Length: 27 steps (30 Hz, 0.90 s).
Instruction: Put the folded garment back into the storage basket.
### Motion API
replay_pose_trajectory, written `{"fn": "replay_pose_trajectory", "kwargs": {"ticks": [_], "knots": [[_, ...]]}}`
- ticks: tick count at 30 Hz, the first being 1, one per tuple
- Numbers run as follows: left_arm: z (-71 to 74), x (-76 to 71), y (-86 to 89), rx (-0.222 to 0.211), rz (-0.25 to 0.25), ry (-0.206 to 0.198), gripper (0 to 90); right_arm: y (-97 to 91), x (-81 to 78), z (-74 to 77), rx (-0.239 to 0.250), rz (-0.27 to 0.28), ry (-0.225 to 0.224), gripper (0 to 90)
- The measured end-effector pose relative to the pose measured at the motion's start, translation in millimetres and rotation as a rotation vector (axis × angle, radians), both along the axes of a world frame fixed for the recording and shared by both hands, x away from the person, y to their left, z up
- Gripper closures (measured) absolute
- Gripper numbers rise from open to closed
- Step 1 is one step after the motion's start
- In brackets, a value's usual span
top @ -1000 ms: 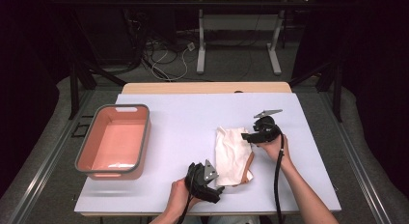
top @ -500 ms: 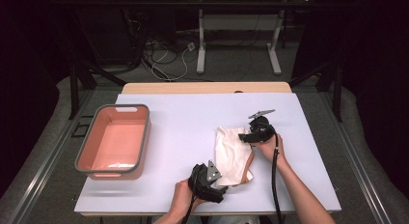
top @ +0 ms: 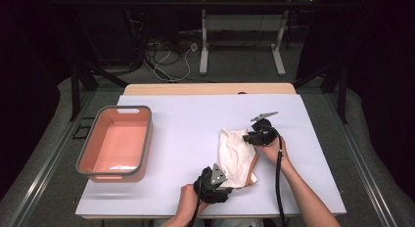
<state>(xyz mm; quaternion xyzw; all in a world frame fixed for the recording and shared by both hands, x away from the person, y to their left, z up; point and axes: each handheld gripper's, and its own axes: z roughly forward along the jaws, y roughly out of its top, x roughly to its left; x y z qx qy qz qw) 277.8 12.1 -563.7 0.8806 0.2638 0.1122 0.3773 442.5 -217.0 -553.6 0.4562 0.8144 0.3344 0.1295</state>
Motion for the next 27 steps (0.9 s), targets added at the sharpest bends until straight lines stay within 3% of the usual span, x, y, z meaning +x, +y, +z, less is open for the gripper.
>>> {"fn": "replay_pose_trajectory", "kwargs": {"ticks": [4, 8, 12, 15, 27], "knots": [[-0.6, 0.5, 0.0, -0.014, 0.008, 0.002, 55.0, 1.3, -1.7, 0.6, 0.014, 0.005, 0.024, 79.1], [0.1, 1.1, 0.3, -0.006, 0.005, -0.011, 63.7, 1.7, -2.5, 0.0, 0.034, 0.000, 0.030, 82.8], [-0.1, 2.3, 1.7, -0.025, 0.001, -0.001, 75.3, 1.5, -3.9, 0.2, 0.054, -0.001, 0.028, 83.9], [0.5, 3.4, 4.2, -0.043, 0.002, 0.013, 77.2, 2.8, -5.9, 0.5, 0.043, 0.002, 0.012, 84.1], [10.6, 2.5, 17.2, -0.055, 0.018, -0.009, 77.7, 7.1, -13.0, 10.5, 0.052, 0.007, -0.056, 84.2]]}}
